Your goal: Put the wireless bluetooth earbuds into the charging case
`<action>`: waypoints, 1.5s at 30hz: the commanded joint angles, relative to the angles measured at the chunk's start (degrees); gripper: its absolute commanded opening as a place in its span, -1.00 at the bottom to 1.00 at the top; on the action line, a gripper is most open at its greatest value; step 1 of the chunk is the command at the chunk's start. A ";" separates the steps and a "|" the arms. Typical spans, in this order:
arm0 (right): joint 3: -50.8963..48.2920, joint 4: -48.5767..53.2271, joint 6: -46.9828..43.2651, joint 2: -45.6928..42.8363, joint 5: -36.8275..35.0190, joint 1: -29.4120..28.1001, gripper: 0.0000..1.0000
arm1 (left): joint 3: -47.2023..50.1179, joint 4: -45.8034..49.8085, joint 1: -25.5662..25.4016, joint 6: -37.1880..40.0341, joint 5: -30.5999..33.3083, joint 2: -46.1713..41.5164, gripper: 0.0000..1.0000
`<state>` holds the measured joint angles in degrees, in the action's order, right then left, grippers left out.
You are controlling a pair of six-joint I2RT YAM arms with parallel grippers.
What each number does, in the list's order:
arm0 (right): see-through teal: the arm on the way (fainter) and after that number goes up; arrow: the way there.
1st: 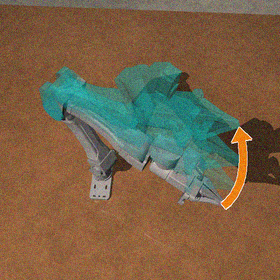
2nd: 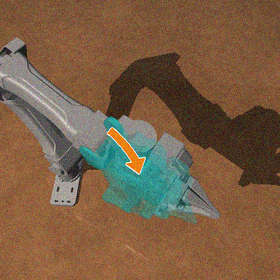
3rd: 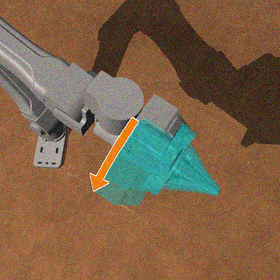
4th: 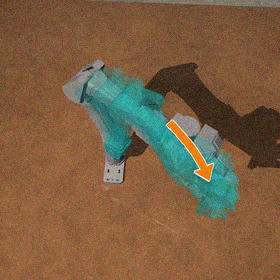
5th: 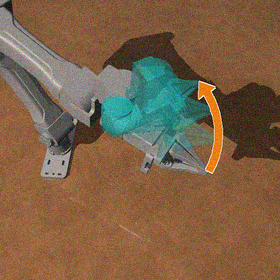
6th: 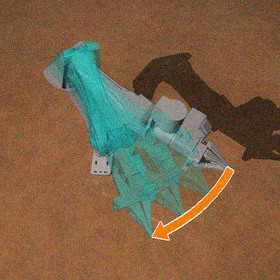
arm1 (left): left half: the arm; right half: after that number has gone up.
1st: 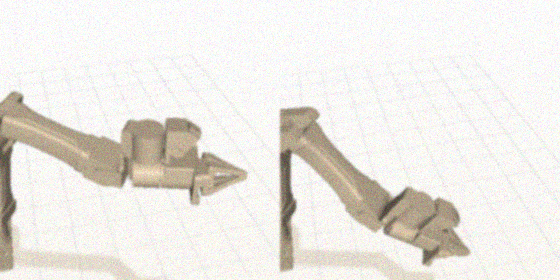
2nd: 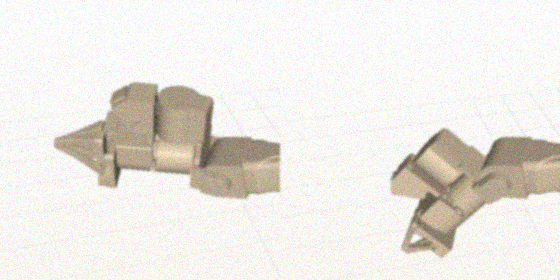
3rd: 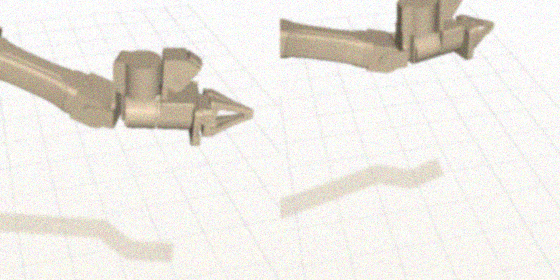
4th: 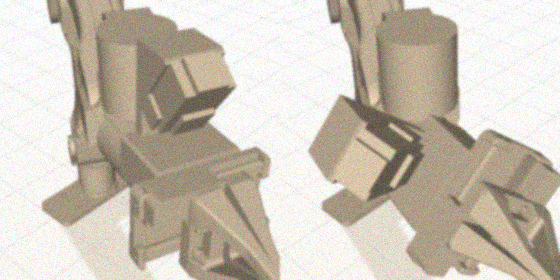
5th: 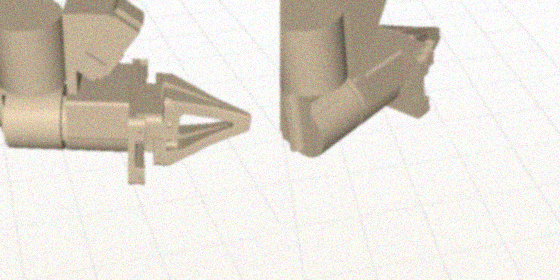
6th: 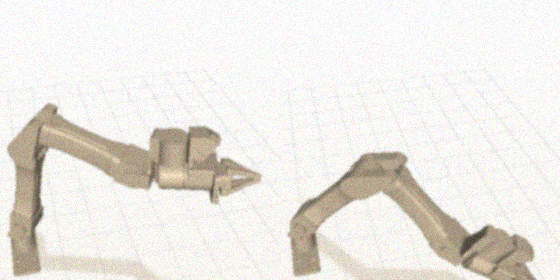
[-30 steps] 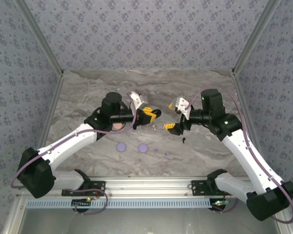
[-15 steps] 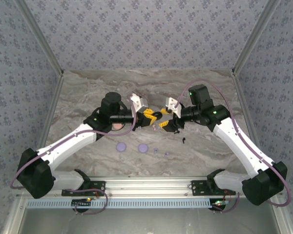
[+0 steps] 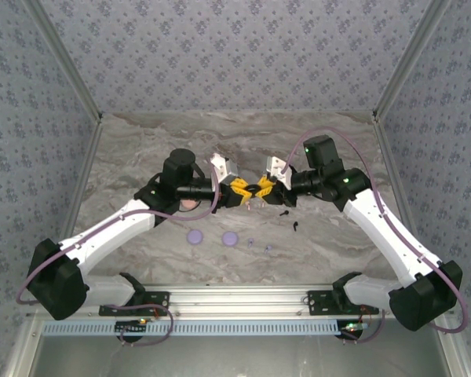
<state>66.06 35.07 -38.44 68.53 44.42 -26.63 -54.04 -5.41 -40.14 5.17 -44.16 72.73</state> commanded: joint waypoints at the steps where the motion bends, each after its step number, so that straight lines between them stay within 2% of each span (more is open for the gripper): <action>1: 1.70 0.81 -0.06 -0.67 2.25 -0.44 -0.56 | -1.07 -0.48 -0.28 0.95 -0.23 -1.27 -0.57; 7: 1.76 0.87 -0.04 -1.03 1.99 -0.48 -0.56 | -0.44 -0.74 -0.32 0.63 -0.57 -1.18 -0.31; 26: 1.76 1.60 -0.30 -1.56 1.50 -0.51 -0.56 | 1.31 -2.32 -0.33 1.07 0.30 -0.92 -0.04; 32: 1.77 1.53 0.03 -1.47 1.87 -0.68 -0.56 | 1.28 -2.57 -0.33 0.73 0.06 -0.75 -0.13; 37: 1.77 1.86 0.28 -1.03 1.02 -1.30 -0.52 | 1.26 -2.76 -0.33 0.14 -0.15 -0.40 -0.44; 40: 1.74 2.00 0.60 -1.16 0.55 -1.25 -0.43 | 1.27 -2.83 -0.34 0.02 0.04 -0.53 -0.62; 45: 1.40 1.60 1.38 -3.23 -2.59 -0.64 -0.20 | 1.48 -2.42 -0.45 0.00 0.86 -1.22 -0.72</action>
<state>66.06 35.73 -38.02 67.61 43.16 -27.27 -53.01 -6.24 -40.29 5.30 -43.77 72.73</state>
